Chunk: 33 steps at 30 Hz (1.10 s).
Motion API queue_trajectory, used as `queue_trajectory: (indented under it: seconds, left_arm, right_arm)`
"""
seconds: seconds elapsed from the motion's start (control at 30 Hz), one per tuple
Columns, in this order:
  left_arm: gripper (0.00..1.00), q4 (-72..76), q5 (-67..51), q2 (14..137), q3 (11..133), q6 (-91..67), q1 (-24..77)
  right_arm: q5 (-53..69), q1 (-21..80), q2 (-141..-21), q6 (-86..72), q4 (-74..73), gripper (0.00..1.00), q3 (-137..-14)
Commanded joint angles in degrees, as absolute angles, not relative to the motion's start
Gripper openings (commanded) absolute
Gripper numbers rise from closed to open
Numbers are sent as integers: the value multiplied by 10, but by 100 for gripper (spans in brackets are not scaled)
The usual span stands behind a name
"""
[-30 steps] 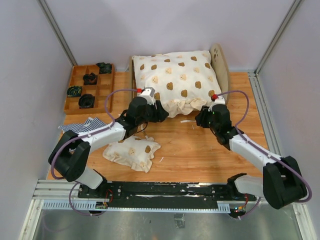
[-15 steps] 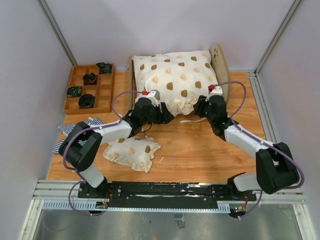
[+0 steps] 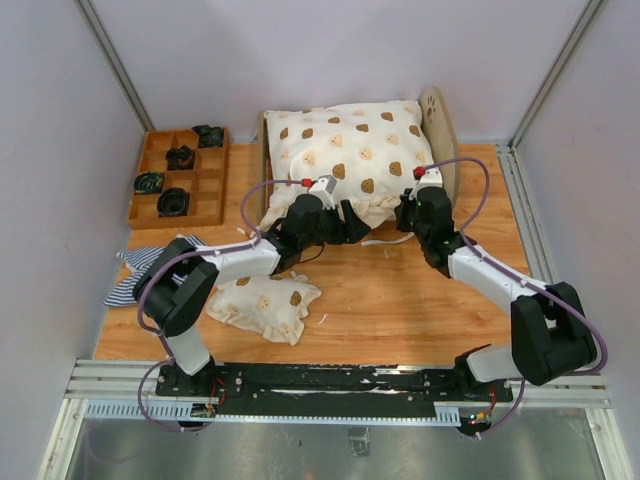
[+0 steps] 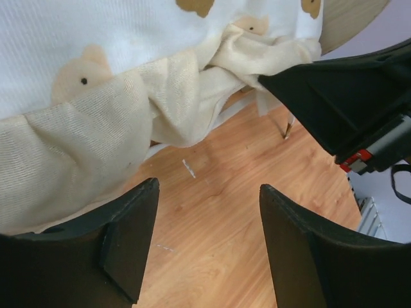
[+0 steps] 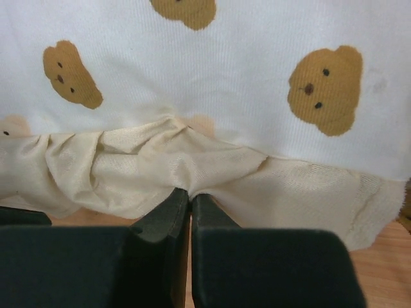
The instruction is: Set up the pet bed
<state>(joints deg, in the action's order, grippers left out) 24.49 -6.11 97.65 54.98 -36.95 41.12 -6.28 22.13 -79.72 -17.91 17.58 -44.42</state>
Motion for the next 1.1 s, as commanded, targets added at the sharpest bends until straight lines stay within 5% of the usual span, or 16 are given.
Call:
queue_trajectory:
  seconds: [0.0,0.17,0.3,0.47,1.07]
  left_arm:
    - [69,271,1,1004,574,-410,419]
    - [70,271,49,1033,588,-425,420]
    - [69,271,62,1054,594,-437,420]
    - [63,272,75,1053,596,-431,421]
    - [27,268,73,1053,596,-411,427]
  right_arm:
    - [-76,228,-764,-166,147,0,-444]
    - [-75,228,-759,-156,111,1,-445]
    - [-63,227,-759,-147,42,34,-473]
    - [-112,227,-725,-150,-27,49,-474]
    - [-162,222,-772,-118,37,50,-451]
